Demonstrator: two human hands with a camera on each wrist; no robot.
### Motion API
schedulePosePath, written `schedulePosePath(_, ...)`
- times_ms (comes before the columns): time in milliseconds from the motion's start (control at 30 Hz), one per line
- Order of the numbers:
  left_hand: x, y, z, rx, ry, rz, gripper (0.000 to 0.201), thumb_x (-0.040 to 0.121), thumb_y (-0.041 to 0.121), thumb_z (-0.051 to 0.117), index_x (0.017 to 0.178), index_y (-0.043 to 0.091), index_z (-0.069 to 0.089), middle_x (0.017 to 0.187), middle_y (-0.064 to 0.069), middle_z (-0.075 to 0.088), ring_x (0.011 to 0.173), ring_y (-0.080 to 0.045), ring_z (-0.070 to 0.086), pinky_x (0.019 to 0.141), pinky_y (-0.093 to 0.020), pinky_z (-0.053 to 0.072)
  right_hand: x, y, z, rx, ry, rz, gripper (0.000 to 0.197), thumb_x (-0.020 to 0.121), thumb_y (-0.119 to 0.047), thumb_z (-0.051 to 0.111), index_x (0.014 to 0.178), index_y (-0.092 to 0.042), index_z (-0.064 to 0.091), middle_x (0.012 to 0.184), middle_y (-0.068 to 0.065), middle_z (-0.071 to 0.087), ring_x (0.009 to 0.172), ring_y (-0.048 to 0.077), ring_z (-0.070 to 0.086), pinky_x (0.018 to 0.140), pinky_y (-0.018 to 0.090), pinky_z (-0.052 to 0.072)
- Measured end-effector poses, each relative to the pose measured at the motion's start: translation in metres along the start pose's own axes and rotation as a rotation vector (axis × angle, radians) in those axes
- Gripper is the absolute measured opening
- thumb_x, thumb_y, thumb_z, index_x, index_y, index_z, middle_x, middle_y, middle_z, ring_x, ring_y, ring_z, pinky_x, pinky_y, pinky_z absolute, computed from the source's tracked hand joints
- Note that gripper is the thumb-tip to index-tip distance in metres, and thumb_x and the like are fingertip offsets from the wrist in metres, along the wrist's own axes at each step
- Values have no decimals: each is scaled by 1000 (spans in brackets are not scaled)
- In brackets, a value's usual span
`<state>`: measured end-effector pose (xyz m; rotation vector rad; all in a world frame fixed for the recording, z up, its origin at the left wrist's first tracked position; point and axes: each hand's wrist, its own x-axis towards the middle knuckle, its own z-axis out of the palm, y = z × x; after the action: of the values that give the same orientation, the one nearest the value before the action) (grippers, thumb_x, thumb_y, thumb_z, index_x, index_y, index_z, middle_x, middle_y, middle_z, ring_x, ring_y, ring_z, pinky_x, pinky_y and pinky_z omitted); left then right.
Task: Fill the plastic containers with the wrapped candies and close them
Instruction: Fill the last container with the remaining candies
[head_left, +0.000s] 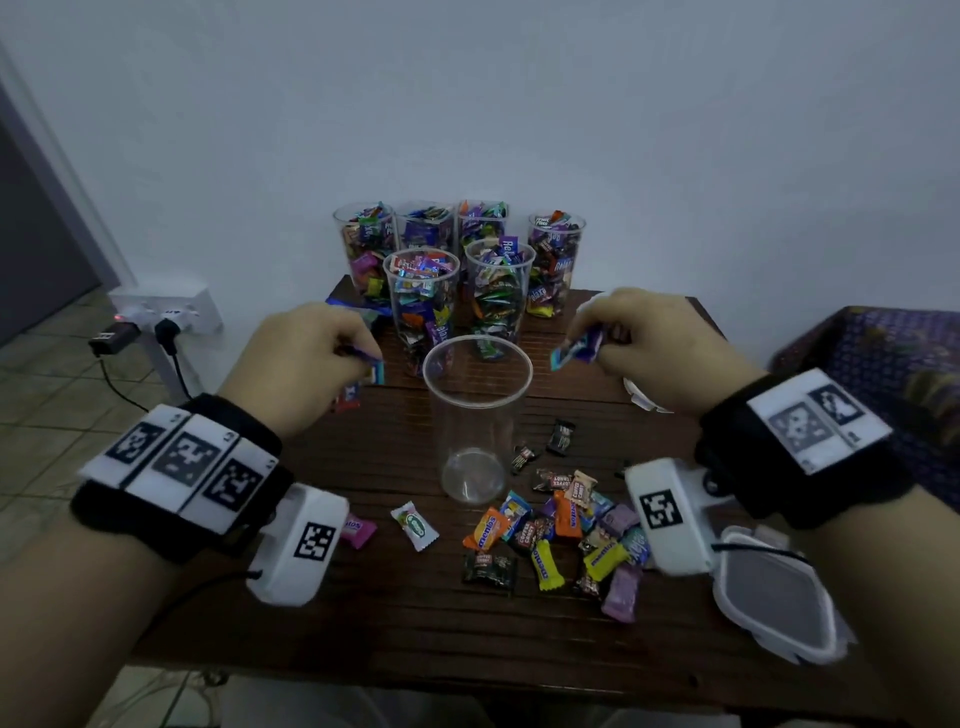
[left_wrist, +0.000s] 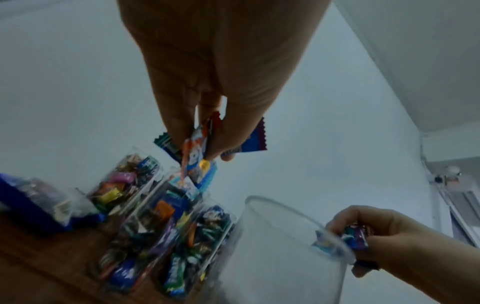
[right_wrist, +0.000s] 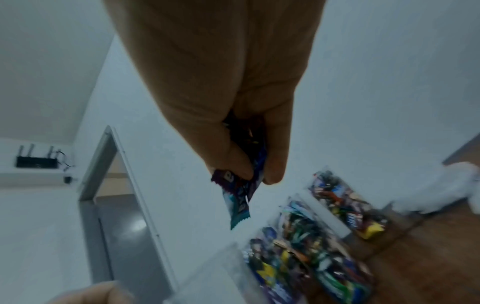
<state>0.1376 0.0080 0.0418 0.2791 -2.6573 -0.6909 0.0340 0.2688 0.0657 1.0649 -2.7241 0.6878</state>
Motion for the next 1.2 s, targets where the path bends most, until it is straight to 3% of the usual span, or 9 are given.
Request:
schedulePosePath(233, 14, 20, -7, -111, 130, 81, 21, 78, 6, 70, 75, 27, 65, 92, 0, 61, 84, -19, 59, 74, -24, 38, 29, -39, 7, 16, 10, -195, 24, 83, -6, 61, 98, -22, 70, 93, -2, 56, 86, 13, 50, 77, 23, 36)
schedulePosePath(367, 17, 28, -1, -270, 160, 116, 33, 77, 2, 71, 70, 33, 62, 89, 3, 63, 83, -16, 60, 79, -29, 49, 35, -50, 24, 11, -58, -206, 27, 84, -7, 57, 101, -23, 69, 100, 4, 59, 94, 20, 54, 84, 32, 42)
schedulePosePath(467, 16, 33, 5, -337, 166, 134, 36, 77, 2, 71, 69, 35, 60, 83, 14, 58, 77, -5, 57, 76, -18, 47, 35, -54, 32, -4, -92, -190, 27, 86, -8, 55, 106, -22, 68, 106, 4, 58, 99, 22, 54, 86, 32, 42)
schedulePosePath(700, 17, 39, 12, -403, 175, 167, 34, 79, 4, 70, 70, 36, 61, 85, 13, 59, 85, -15, 59, 78, -24, 45, 30, -54, 39, -3, -112, -167, 31, 85, -11, 55, 113, -19, 63, 108, 5, 57, 100, 21, 53, 86, 32, 42)
schedulePosePath(800, 18, 40, 13, -420, 187, 178, 34, 79, 4, 70, 71, 36, 61, 83, 14, 57, 85, -15, 58, 78, -25, 45, 26, -51, 39, 63, -62, -148, 32, 85, -14, 58, 117, -17, 60, 110, 5, 59, 101, 20, 55, 88, 32, 43)
schedulePosePath(900, 19, 40, 15, -434, 190, 183, 34, 79, 4, 69, 71, 36, 62, 84, 15, 57, 85, -14, 58, 78, -24, 46, 17, -47, 44, 218, 141, -69, 30, 89, -24, 61, 117, -14, 59, 107, -1, 60, 99, 13, 55, 91, 33, 44)
schedulePosePath(967, 19, 40, 17, -453, 180, 192, 34, 79, 4, 69, 72, 36, 62, 85, 16, 58, 86, -11, 59, 79, -24, 46, 8, -42, 50, 382, 222, 32, 44, 88, -35, 63, 126, -15, 53, 114, -4, 57, 107, 10, 52, 94, 30, 43)
schedulePosePath(1100, 19, 42, 23, -466, 139, 220, 35, 80, 5, 70, 72, 38, 61, 89, 17, 57, 87, -1, 56, 79, -14, 42, -6, -29, 72, 641, -17, 198, 97, 70, -59, 66, 148, -20, 24, 147, -5, 38, 133, 9, 37, 107, 30, 33)
schedulePosePath(1200, 19, 44, 28, -465, 116, 243, 35, 79, 2, 69, 72, 36, 62, 86, 15, 59, 81, 3, 57, 73, -8, 43, -10, -24, 85, 678, -86, 215, 112, 61, -68, 70, 150, -26, 16, 151, -5, 34, 136, 9, 32, 110, 31, 29)
